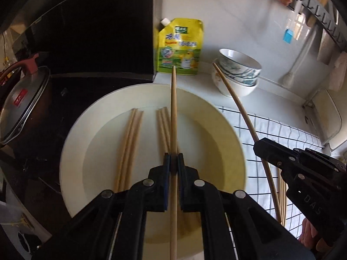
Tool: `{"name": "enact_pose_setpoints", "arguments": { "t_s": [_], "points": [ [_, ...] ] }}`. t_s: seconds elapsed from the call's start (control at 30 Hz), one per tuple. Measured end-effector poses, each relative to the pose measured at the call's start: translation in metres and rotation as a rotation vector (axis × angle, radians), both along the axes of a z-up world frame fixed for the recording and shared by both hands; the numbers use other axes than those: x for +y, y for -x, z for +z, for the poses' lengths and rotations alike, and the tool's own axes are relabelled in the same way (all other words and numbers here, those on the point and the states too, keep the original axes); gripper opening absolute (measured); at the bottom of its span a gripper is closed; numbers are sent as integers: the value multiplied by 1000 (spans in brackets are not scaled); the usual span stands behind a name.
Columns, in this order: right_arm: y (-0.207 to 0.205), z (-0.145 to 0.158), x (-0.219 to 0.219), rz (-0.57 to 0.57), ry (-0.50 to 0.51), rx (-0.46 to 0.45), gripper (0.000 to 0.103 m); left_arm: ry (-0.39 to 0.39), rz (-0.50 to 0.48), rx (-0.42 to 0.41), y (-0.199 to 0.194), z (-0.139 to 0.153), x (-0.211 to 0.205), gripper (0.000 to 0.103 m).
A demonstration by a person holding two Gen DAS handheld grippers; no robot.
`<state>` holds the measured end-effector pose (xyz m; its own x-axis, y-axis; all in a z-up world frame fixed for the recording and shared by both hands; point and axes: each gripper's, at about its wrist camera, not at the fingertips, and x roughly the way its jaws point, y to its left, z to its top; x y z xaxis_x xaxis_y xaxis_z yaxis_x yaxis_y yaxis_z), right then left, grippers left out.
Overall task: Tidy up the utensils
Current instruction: 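Lift the chopstick with the right tool and carry it over the basin, then open the right tool to drop the chopstick into the basin, then move the right tool back over the remaining chopsticks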
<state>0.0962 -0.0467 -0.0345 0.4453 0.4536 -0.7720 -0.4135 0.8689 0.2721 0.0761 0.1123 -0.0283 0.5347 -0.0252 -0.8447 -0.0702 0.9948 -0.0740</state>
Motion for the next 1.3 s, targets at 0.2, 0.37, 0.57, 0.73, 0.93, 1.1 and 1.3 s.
{"name": "enact_pose_setpoints", "arguments": {
  "t_s": [0.2,0.37,0.57,0.73,0.93,1.1,1.3],
  "points": [
    [-12,-23,60,56,35,65,7,2,32,54,-11,-27,42,7],
    [-18,-48,79,43,75,118,7,3,25,98,-18,-50,56,7],
    [-23,-66,78,-2,114,160,7,9,5,137,-21,-67,60,7],
    [-23,-72,76,-21,124,175,7,18,-7,149,-24,-70,59,8],
    [-20,-69,75,-40,125,154,9,24,-1,142,-24,-65,61,18],
    [-15,-62,72,-47,120,131,10,21,10,123,-19,-57,65,31],
    [-6,-56,69,-45,118,125,10,23,19,104,-12,-47,66,31]
  ]
}}
